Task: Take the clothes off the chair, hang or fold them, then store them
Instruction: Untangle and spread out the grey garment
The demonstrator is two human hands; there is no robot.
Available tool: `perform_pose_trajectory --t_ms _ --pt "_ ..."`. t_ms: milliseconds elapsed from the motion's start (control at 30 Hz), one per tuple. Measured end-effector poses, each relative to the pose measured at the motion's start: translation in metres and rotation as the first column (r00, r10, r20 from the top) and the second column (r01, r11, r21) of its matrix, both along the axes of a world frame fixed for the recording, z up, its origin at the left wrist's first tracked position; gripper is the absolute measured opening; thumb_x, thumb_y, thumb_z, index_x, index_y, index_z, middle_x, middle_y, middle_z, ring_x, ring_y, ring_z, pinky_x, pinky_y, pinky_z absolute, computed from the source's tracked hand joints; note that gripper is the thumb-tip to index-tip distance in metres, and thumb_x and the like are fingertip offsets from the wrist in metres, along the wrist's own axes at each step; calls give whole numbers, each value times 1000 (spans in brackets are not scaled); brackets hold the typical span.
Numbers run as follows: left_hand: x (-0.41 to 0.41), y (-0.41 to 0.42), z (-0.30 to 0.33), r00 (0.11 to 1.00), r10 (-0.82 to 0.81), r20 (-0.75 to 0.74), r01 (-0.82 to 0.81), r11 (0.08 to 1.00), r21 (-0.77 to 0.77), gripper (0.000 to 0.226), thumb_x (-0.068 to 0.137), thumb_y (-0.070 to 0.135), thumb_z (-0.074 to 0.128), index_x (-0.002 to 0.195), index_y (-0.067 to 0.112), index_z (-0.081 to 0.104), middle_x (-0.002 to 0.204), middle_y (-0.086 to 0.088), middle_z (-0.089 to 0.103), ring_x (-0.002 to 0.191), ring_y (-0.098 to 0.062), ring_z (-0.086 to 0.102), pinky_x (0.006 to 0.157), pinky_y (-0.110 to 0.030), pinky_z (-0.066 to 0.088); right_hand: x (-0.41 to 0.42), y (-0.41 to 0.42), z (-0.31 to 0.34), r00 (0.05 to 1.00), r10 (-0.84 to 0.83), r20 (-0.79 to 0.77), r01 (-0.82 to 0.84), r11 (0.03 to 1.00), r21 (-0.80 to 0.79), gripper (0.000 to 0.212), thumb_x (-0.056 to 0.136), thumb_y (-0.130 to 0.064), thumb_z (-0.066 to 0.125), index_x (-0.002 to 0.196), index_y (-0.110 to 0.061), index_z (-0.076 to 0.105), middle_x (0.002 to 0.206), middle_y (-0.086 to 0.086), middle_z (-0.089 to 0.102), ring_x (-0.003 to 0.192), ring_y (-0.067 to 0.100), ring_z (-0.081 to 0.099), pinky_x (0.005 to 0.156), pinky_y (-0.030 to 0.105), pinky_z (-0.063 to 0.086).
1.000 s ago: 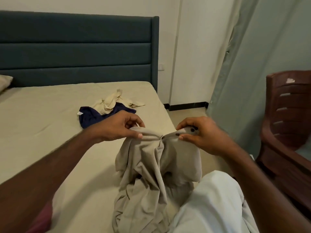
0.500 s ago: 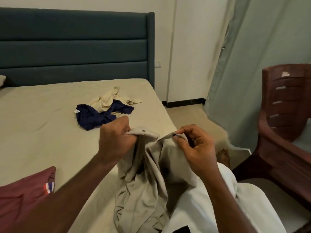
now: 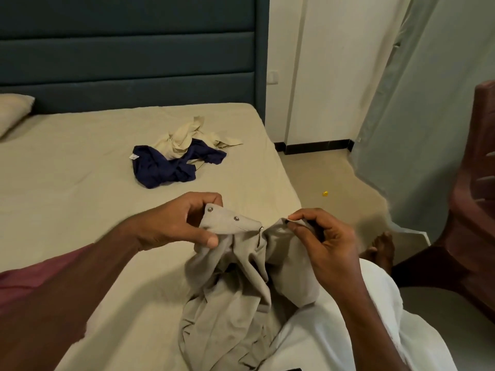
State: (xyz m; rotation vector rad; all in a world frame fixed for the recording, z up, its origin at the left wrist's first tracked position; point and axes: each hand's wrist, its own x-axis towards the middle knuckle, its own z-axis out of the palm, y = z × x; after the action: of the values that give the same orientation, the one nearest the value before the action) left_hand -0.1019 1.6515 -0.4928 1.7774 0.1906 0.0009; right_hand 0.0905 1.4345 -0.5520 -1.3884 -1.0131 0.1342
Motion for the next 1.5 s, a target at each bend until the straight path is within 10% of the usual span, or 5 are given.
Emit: perform_pose_trajectory --t_ms 167,333,567,900,1500 --pt "18 6 3 976 205 75 -210 976 67 40 83 15 82 69 11 44 93 -19 71 84 -18 66 71 -26 51 13 -2 5 996 68 50 -65 996 -63 26 87 1 75 96 -24 77 93 -11 74 92 18 70 81 25 54" --pt "39 -2 1 905 415 96 -408 909 -80 29 84 13 80 81 14 51 67 -3 52 60 -10 46 53 -19 40 28 -2 15 988 147 38 -140 979 -149 19 88 -6 76 94 -23 76 89 -5 73 77 20 66 68 30 53" --pt "39 -18 -14 956 233 -178 -226 972 59 26 79 14 82 96 -3 73 97 -26 71 87 -27 67 78 -35 54 30 -21 -9 982 187 -13 -187 974 -129 23 92 5 65 90 -17 71 91 -3 70 88 22 66 75 32 51" --pt "59 -56 -23 972 221 -75 -227 970 -90 16 91 17 65 94 2 70 90 -12 66 86 -22 61 77 -29 48 17 -15 -20 949 298 -107 -312 939 -148 15 91 -5 60 93 -15 71 85 -3 69 79 19 65 68 29 51" --pt "96 -77 -24 903 423 79 -410 791 454 16 77 12 86 87 20 77 80 12 76 77 -4 71 74 -20 55 30 -16 -25 986 162 -34 -166 959 -229 19 86 -10 79 98 -24 76 91 -14 73 88 13 70 74 24 55"
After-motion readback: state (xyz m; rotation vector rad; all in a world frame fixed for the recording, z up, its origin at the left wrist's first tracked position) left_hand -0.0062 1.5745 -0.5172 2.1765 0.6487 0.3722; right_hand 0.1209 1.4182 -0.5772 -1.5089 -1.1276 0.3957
